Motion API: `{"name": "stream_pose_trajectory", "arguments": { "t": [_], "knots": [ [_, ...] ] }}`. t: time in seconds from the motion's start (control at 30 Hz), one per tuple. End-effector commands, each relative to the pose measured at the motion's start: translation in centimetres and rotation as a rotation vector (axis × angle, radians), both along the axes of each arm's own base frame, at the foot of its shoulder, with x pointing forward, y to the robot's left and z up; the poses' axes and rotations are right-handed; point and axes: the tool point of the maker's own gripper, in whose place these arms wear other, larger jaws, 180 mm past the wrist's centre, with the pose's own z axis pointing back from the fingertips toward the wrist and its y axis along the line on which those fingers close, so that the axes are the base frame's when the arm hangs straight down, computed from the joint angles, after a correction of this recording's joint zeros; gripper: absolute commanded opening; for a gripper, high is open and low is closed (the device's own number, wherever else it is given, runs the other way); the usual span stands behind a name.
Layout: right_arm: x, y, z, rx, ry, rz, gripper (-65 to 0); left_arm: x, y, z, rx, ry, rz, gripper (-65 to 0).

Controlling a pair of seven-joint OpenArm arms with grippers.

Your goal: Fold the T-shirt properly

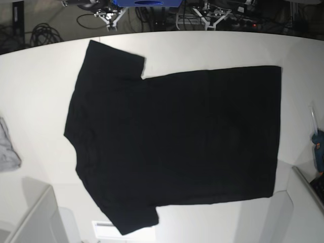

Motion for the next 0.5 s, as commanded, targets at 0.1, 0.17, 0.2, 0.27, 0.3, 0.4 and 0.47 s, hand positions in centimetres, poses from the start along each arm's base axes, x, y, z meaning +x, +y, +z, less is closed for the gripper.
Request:
{"name": "stream_pose_trajectory", "arguments": {
  "t": [0.1,0.17,0.2,0.27,0.3,0.4,0.47],
  "knots": [
    [0.2,-0.3,0.0,-0.012,-0.004,-0.003,-65.0,-1.1,0.1,0.0,0.006,0.025,0.005,-64.8],
    [0.2,-0.3,0.0,-0.012,-0.004,-0.005,-65.0,-1.2,0.1,0.0,0.006,0.028,0.008,-64.8],
    [0.1,-0.3,0.0,-0.012,-0.002,-0.008,-65.0,-1.2,0.1,0.0,0.006,0.028,0.008,-64.8],
    [-0.1,-0.3,0.0,-0.012,0.001,-0.008,-65.0,-0.9,0.2,0.0,0.008,0.024,0.008,-64.8],
    [-0.1,-0.1,0.0,-0.009,0.001,-0.008,-65.0,-0.8,0.2,0.0,0.007,0.021,0.008,-64.8],
    [-0.1,0.9,0.0,0.006,0.002,-0.005,-64.8,-1.0,0.3,0.0,0.009,0.022,0.002,-64.8],
    [-0.5,1.0,0.0,0.008,0.010,-0.005,-64.4,-1.4,0.3,0.1,0.009,0.027,0.009,-65.0]
  ]
}}
